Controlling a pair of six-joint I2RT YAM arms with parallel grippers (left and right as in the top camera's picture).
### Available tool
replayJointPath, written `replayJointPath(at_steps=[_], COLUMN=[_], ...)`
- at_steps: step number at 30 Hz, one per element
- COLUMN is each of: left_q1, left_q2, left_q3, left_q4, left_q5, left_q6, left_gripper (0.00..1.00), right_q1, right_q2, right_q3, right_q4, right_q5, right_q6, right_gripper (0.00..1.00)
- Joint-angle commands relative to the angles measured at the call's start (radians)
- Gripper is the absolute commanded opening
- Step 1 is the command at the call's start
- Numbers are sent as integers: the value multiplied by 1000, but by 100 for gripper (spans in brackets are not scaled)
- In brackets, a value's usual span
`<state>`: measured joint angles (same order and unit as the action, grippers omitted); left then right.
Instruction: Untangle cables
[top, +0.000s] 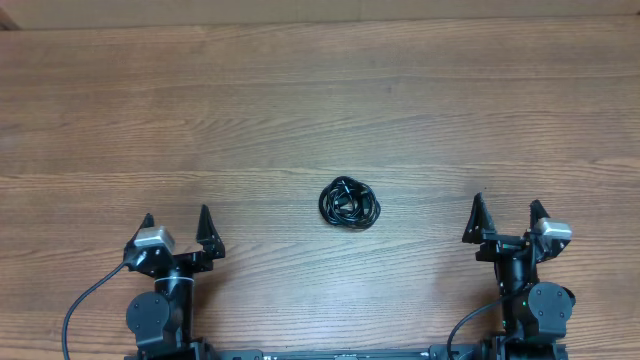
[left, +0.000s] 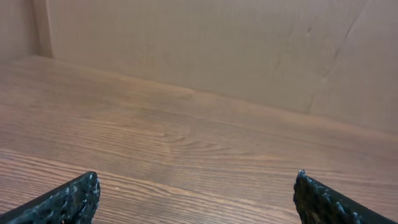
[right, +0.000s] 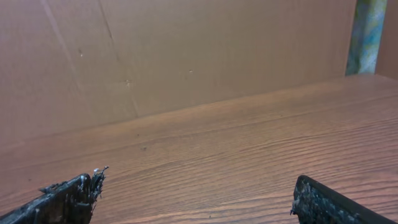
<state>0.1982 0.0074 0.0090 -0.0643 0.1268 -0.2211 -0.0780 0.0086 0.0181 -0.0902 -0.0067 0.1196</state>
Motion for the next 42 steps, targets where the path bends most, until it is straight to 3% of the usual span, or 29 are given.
replayJointPath(at_steps=[1,5,8,13,15,18,22,25,28,31,35,42], left_q1=[4,4,4,4,4,4,4,4,4,4,4,4], left_q2=[-2,-2,-2,-2,-2,-2,-2,-2,26,95,295,684], left_q3=[-4,-4,-4,-4,-4,-2,48,120,279,402,603,988], left_q4=[3,6,33,125,183,247,220,130,-75,-190,-344,-670], left_q5=[55,61,141,246,311,396,417,415,378,379,413,638], left_q6=[-193,-394,-539,-526,-460,-356,-320,-236,-117,-96,-91,-3], left_gripper=[100,100,99,99,99,100,100,100,100,99,100,100], right_q1=[1,1,1,1,1,1,1,1,1,1,1,1], right_q2=[-5,-5,-5,-5,-5,-5,-5,-5,-5,10,111,446], right_q3=[-10,-10,-10,-10,-10,-10,-6,36,150,250,425,714], right_q4=[6,6,12,23,22,40,153,135,-19,-139,-279,-486], right_q5=[11,8,-72,-157,-165,-263,-431,-465,-462,-423,-398,-470], right_q6=[6,11,120,405,517,565,536,486,383,336,294,231], right_gripper=[100,100,100,100,100,100,100,100,100,100,100,100])
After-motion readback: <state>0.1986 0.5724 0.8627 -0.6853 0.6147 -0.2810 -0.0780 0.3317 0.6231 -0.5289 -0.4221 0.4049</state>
